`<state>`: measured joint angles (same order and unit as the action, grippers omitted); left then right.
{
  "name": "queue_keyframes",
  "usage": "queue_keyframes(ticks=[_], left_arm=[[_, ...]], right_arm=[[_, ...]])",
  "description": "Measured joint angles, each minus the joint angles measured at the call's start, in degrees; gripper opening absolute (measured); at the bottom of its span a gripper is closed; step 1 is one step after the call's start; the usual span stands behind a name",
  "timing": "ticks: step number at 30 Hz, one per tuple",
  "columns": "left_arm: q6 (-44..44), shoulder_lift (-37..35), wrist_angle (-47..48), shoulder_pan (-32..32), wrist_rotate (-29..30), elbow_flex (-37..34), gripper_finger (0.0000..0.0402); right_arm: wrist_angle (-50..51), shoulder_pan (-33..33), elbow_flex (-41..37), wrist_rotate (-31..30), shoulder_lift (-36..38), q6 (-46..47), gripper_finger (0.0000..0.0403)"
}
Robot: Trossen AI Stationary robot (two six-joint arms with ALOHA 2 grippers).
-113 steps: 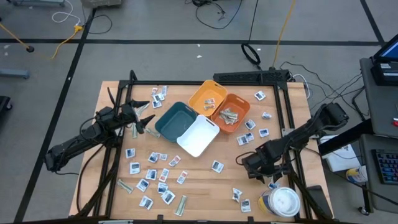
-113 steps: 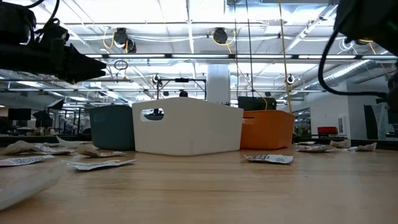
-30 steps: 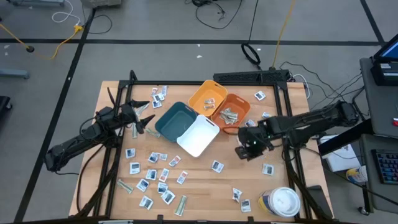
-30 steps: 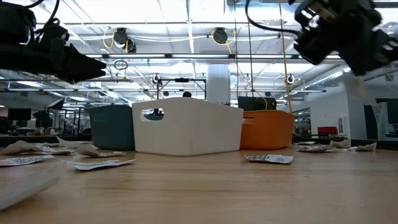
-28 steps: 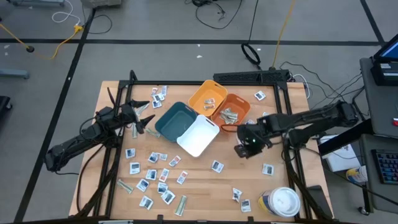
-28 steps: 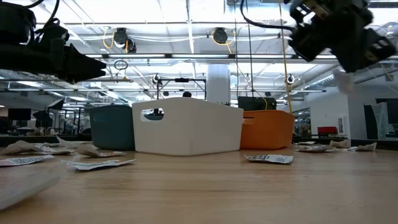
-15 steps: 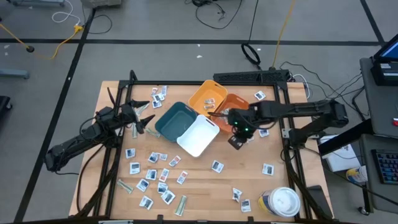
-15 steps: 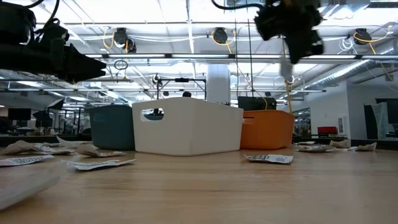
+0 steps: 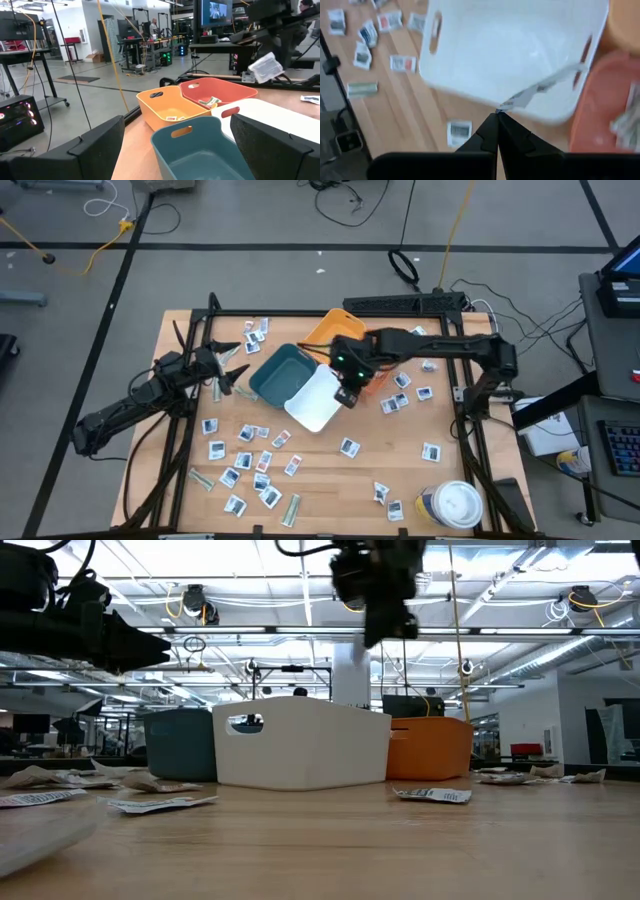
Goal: Pick & Place First Aid Supplies
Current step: Put the blue alcohol pad into the blue bin
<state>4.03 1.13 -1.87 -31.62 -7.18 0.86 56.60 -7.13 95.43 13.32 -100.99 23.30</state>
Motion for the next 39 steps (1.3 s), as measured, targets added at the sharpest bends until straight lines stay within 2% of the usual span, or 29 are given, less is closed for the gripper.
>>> queue_keyframes(ticks=[11, 17, 26, 32, 35, 39], left_arm=[[0.0, 0.0, 0.0, 0.0, 0.0, 0.0, 0.0367], [0.0, 0.0, 0.0, 0.0, -0.2, 0.0, 0.0367], [0.0, 0.0, 0.0, 0.0, -0.2, 0.0, 0.0367], [0.0, 0.0, 0.0, 0.0, -0.3, 0.0, 0.0367], [0.0, 0.0, 0.0, 0.0, -0.3, 0.0, 0.0367], [0.0, 0.0, 0.0, 0.0, -0.2, 0.0, 0.0367]], right_arm=[[-5.6, -4.3, 17.4, 0.2, -13.4, -6.7, 0.0000], [-6.7, -6.0, 23.8, 0.2, -20.9, -7.7, 0.0000], [-12.9, -6.5, 24.1, 0.3, -28.2, -7.8, 0.0000], [-13.1, -6.5, 24.1, 0.3, -29.6, -9.5, 0.0003], [-13.3, -6.6, 24.1, 0.3, -29.4, -9.7, 0.0023], [-13.1, -6.6, 24.1, 0.4, -29.5, -9.9, 0.0083]])
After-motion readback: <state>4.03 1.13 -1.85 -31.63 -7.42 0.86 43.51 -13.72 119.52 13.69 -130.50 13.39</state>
